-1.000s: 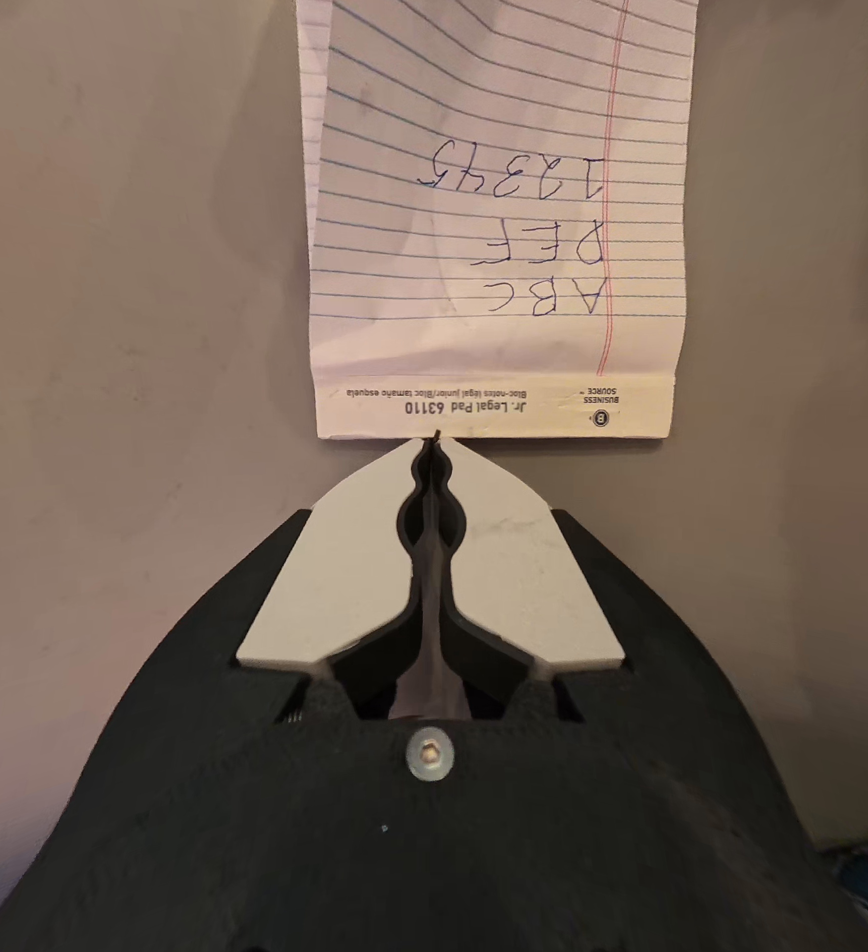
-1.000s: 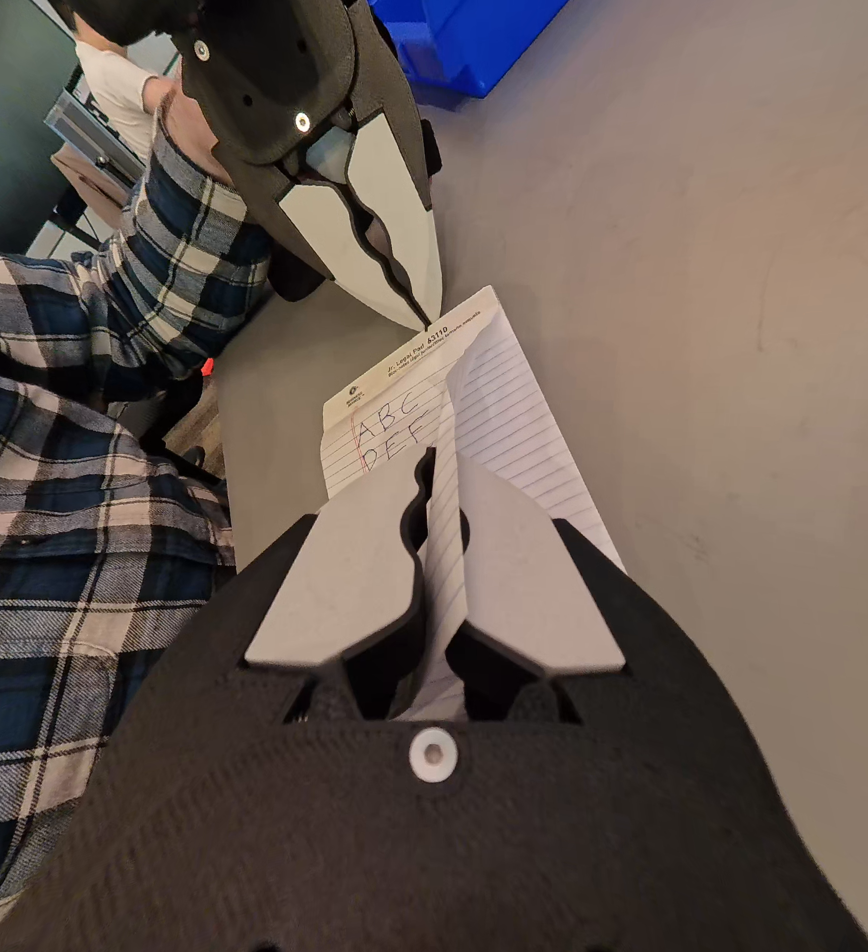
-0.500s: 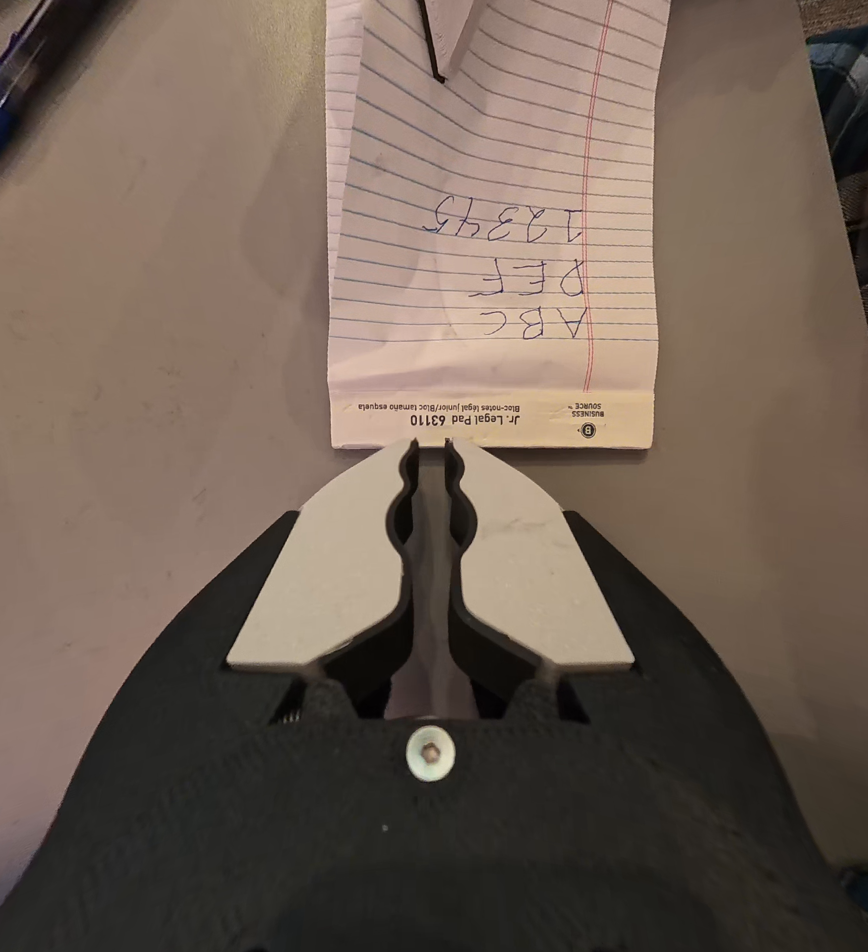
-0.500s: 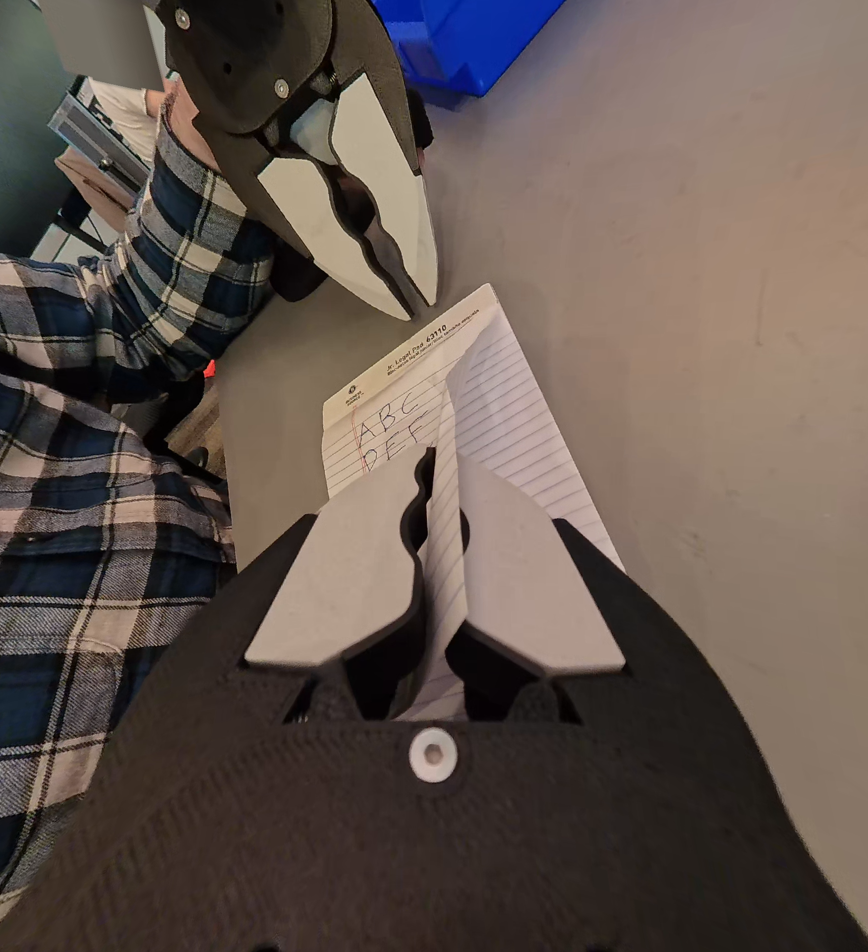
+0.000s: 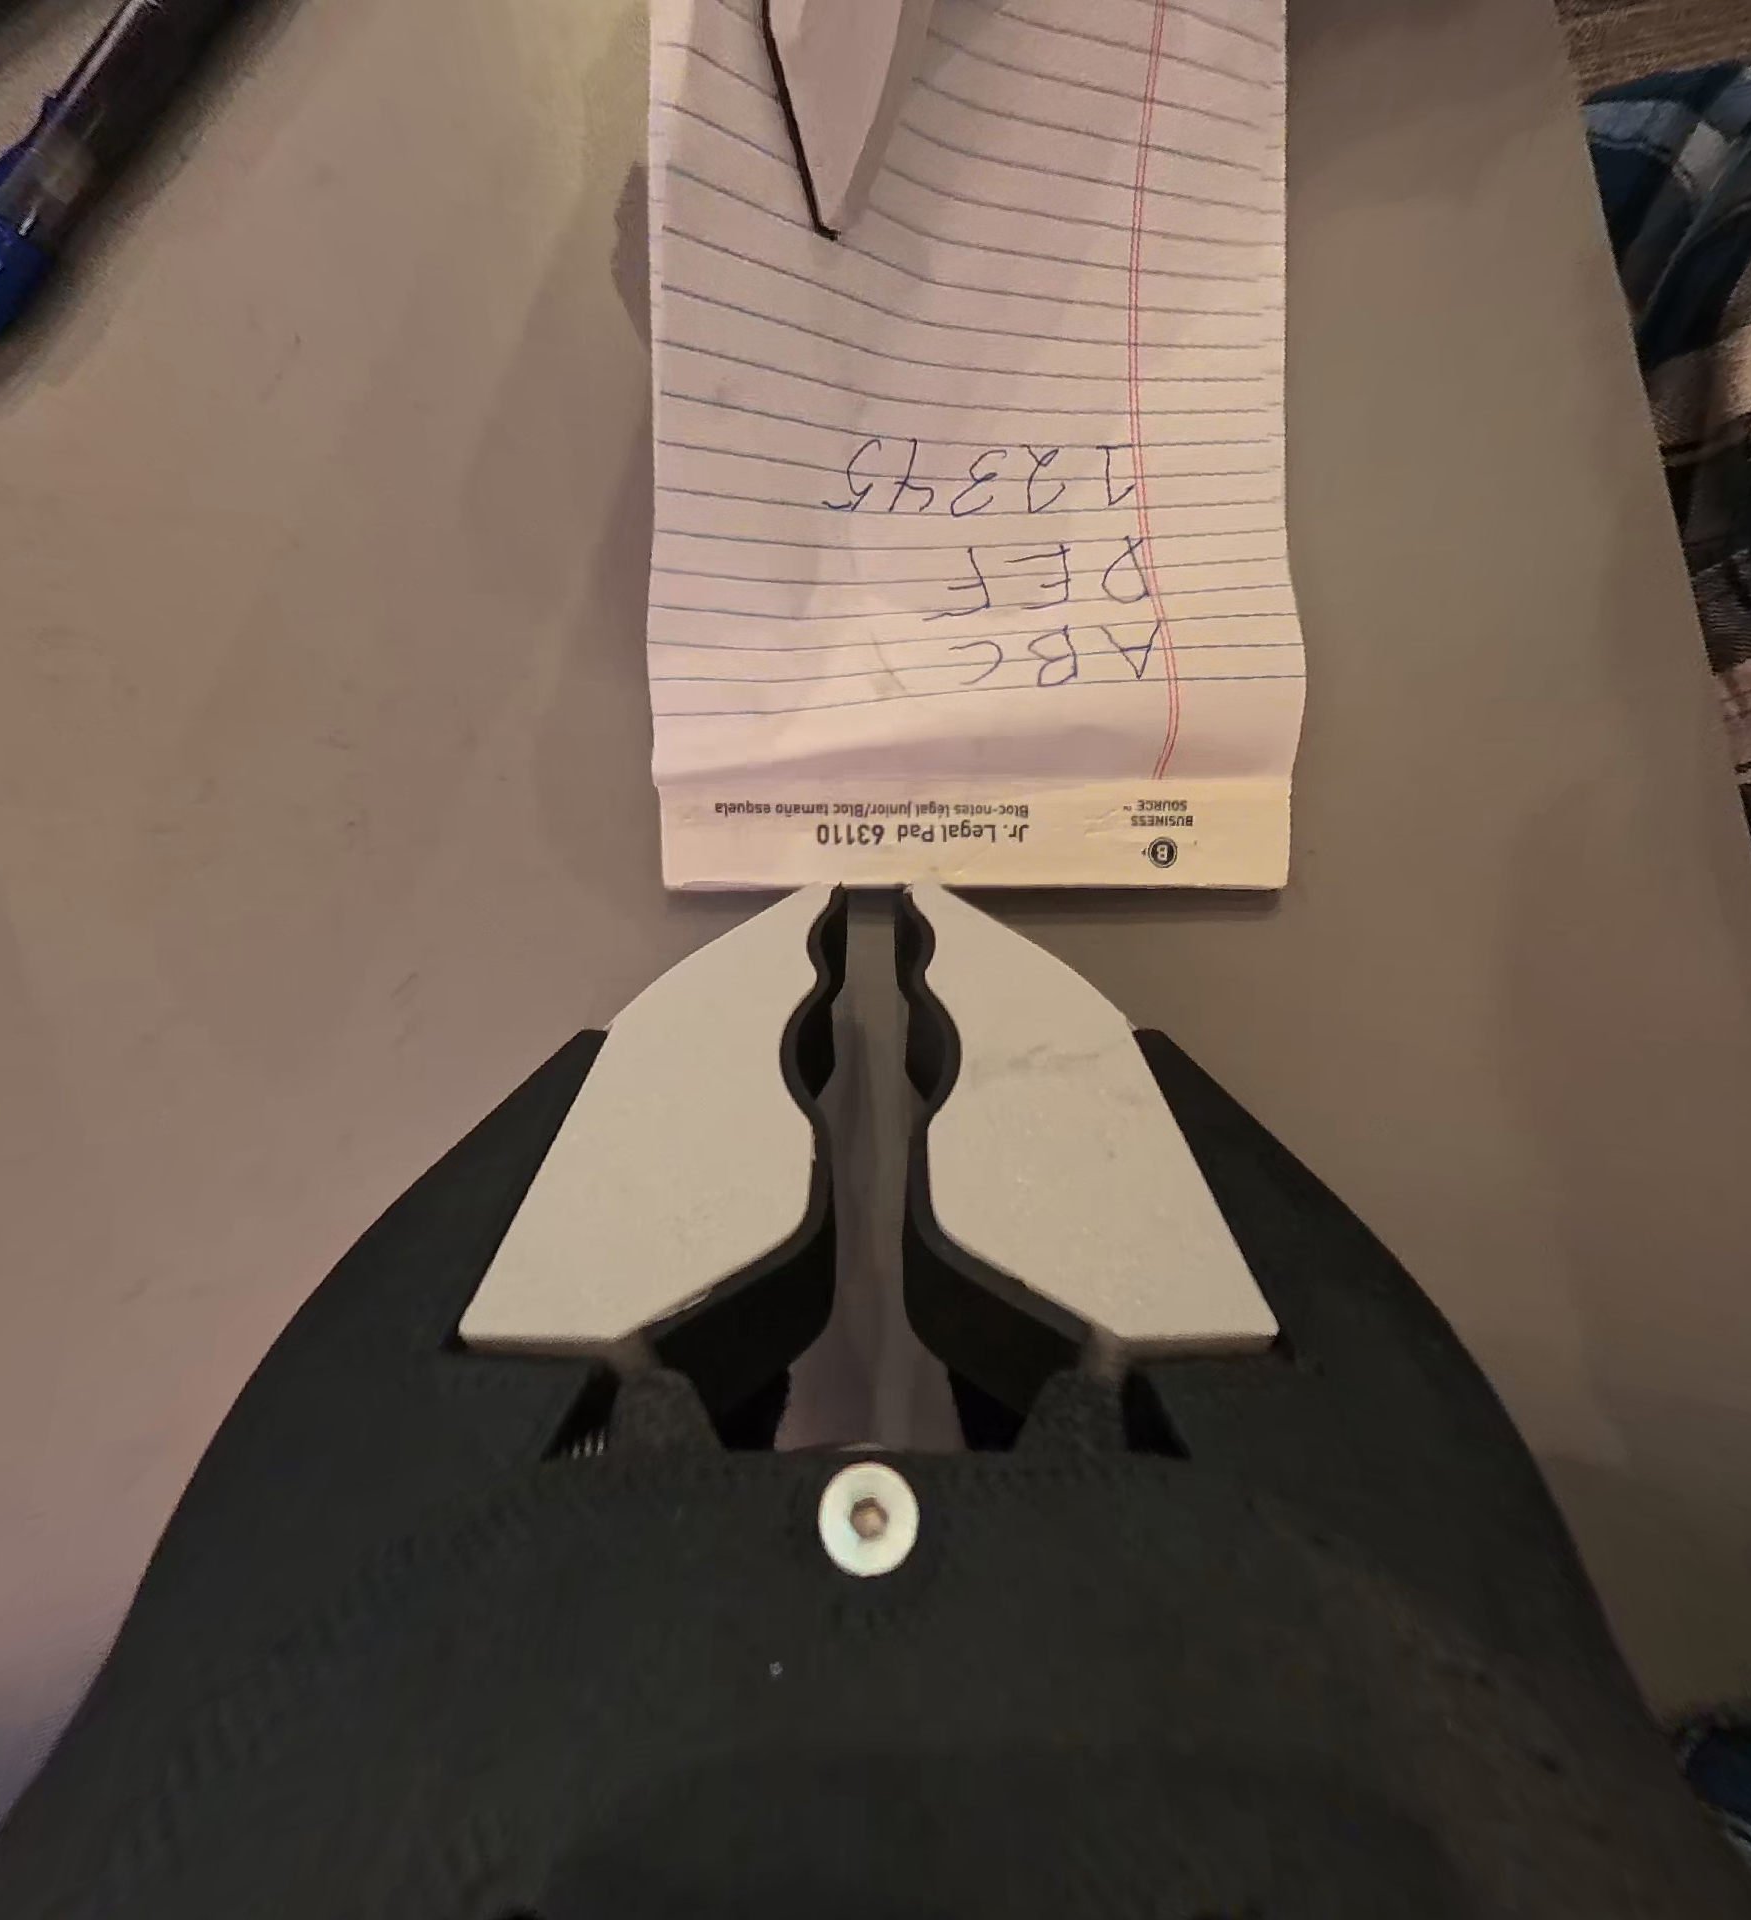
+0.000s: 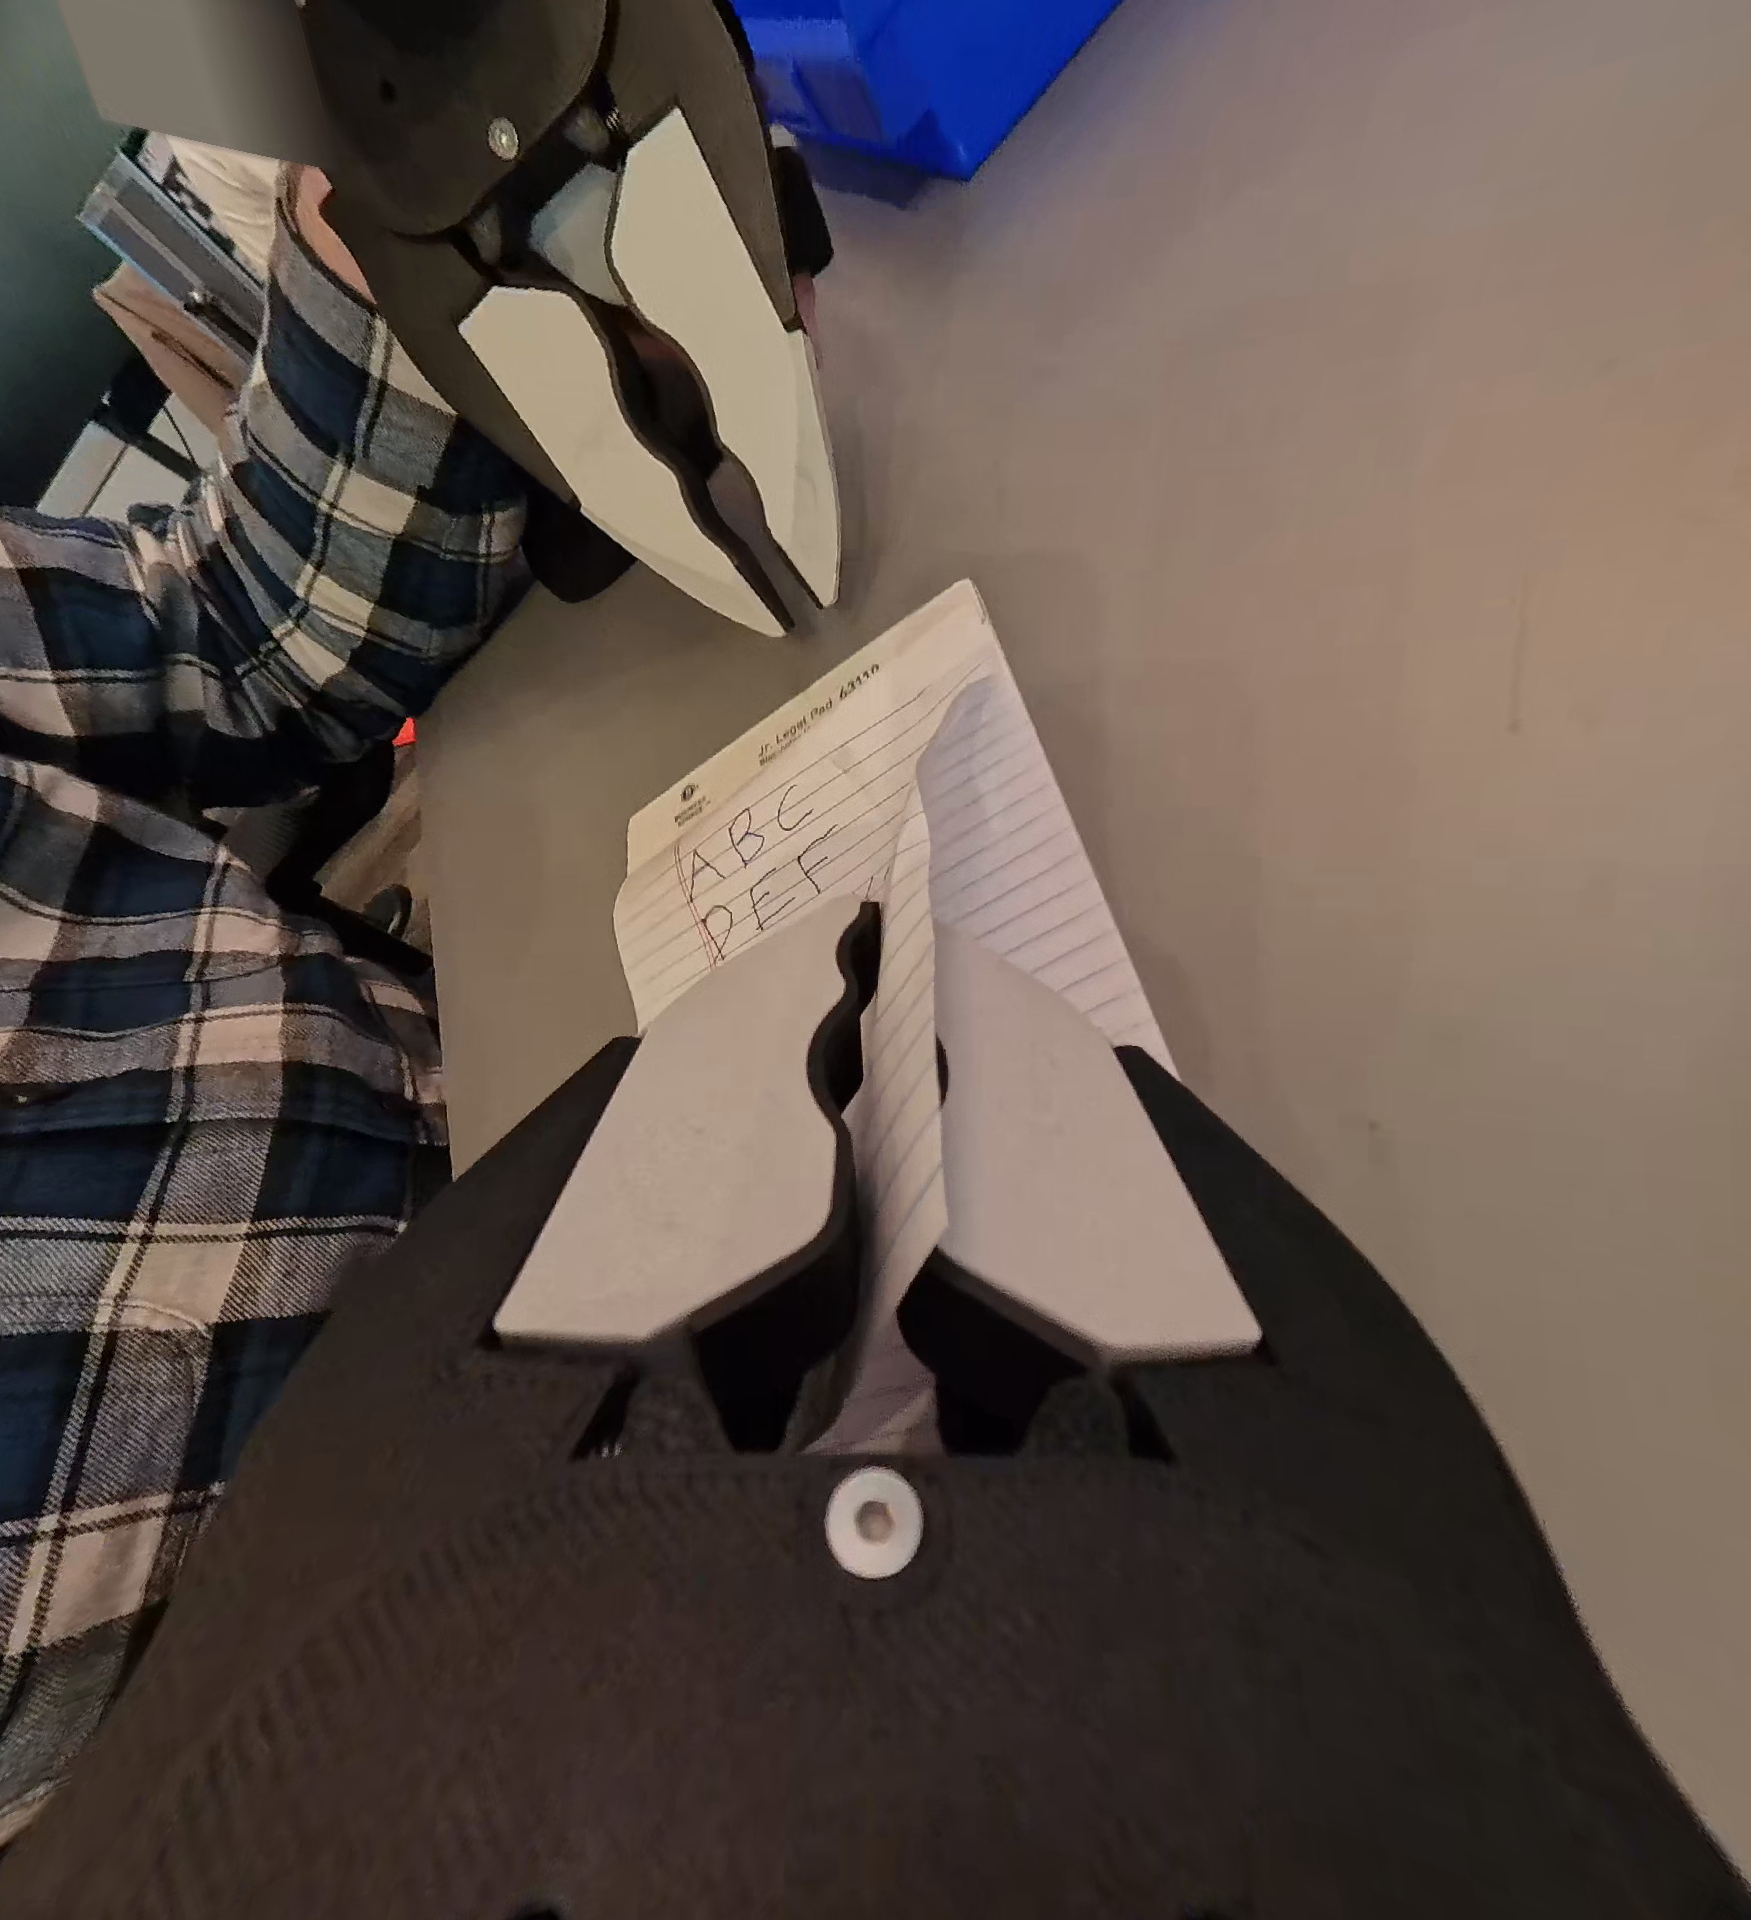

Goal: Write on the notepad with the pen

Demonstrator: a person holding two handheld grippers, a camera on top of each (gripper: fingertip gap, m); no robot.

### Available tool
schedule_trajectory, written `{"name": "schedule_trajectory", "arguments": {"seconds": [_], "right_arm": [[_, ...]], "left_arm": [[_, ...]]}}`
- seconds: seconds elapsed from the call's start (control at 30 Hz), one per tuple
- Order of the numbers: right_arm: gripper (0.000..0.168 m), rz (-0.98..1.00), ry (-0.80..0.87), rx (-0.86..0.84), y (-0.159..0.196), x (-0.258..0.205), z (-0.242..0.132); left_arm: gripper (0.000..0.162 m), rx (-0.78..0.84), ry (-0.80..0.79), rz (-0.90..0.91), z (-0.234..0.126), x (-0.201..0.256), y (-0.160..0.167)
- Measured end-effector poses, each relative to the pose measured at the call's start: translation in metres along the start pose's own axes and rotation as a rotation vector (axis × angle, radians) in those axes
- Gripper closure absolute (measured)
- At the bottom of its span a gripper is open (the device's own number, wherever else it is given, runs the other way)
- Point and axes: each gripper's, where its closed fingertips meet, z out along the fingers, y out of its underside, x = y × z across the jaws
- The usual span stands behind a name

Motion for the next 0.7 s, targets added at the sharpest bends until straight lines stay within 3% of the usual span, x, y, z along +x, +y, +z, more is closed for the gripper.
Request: {"name": "schedule_trajectory", "arguments": {"seconds": [0.2,0.7], "right_arm": [[0.168,-0.039,0.002,-0.071,0.001,0.002,0.009],[0.168,0.063,0.018,0.003,0.0,-0.004,-0.005]], "left_arm": [[0.154,0.006,-0.002,0.0,-0.003,0.0,0.001],[0.153,0.019,0.027,0.001,0.004,0.003,-0.003]]}}
